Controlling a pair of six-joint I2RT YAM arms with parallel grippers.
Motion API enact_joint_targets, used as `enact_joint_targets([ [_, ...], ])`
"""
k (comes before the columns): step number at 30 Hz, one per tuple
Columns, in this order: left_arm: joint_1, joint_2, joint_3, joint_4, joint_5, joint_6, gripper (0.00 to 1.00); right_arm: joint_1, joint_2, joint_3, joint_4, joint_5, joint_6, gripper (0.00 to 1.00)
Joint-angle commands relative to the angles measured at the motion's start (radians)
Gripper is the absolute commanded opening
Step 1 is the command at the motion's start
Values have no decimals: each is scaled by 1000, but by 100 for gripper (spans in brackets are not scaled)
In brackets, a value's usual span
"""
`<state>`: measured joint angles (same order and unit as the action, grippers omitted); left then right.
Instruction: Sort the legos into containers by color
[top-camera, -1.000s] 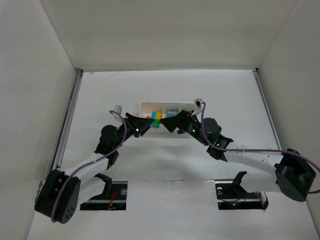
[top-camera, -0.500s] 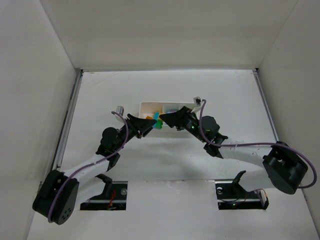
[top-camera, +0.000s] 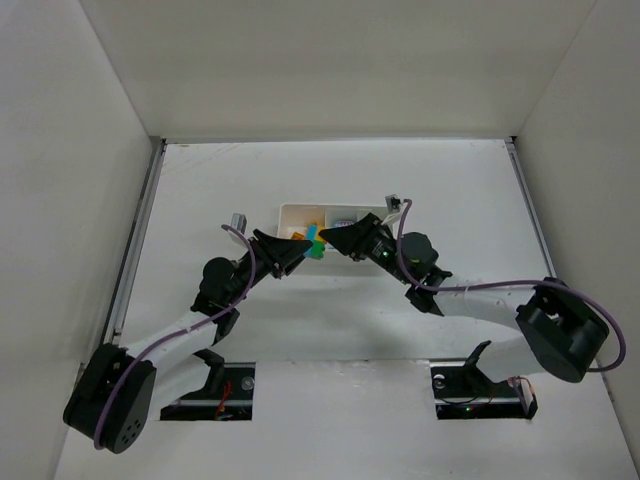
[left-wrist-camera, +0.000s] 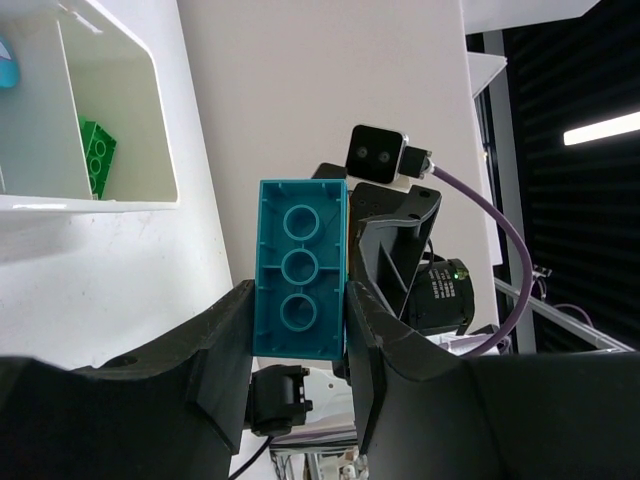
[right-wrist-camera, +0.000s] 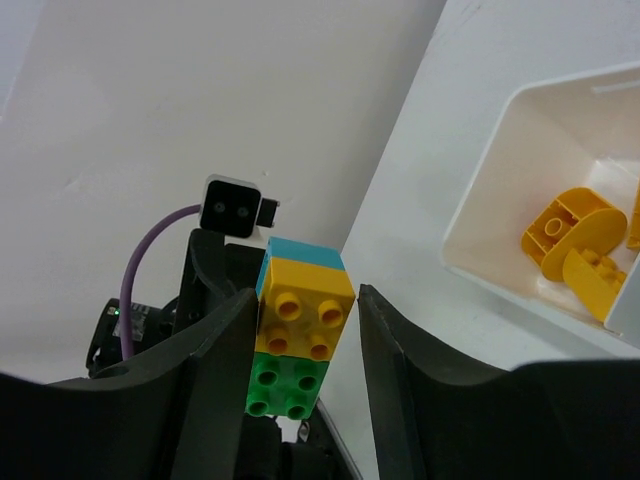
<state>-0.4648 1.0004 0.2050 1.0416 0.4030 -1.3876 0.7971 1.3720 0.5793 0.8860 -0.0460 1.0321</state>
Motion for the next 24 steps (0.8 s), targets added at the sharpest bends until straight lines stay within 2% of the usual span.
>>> enact_joint_targets([
  [1,-13,-22,-3,69,0,12,11,-11,19,7,97,-38,22,51],
  [5,-5,-46,-15,64,-1,12,11,-11,18,8,110,-54,22,36],
  [7,2,-51,-18,57,0,10,10,-14,1,-5,110,-45,20,32],
  [14,82,-85,-27,23,33,6,9,-92,-76,-62,97,-55,19,31],
  [19,116,-80,-23,21,48,13,9,-121,-73,-55,70,-95,6,31],
  [22,146,-85,-16,18,65,15,9,-137,-27,0,6,-106,-21,32],
  [24,162,-91,-15,6,65,22,9,-131,19,78,-94,-98,-79,32],
])
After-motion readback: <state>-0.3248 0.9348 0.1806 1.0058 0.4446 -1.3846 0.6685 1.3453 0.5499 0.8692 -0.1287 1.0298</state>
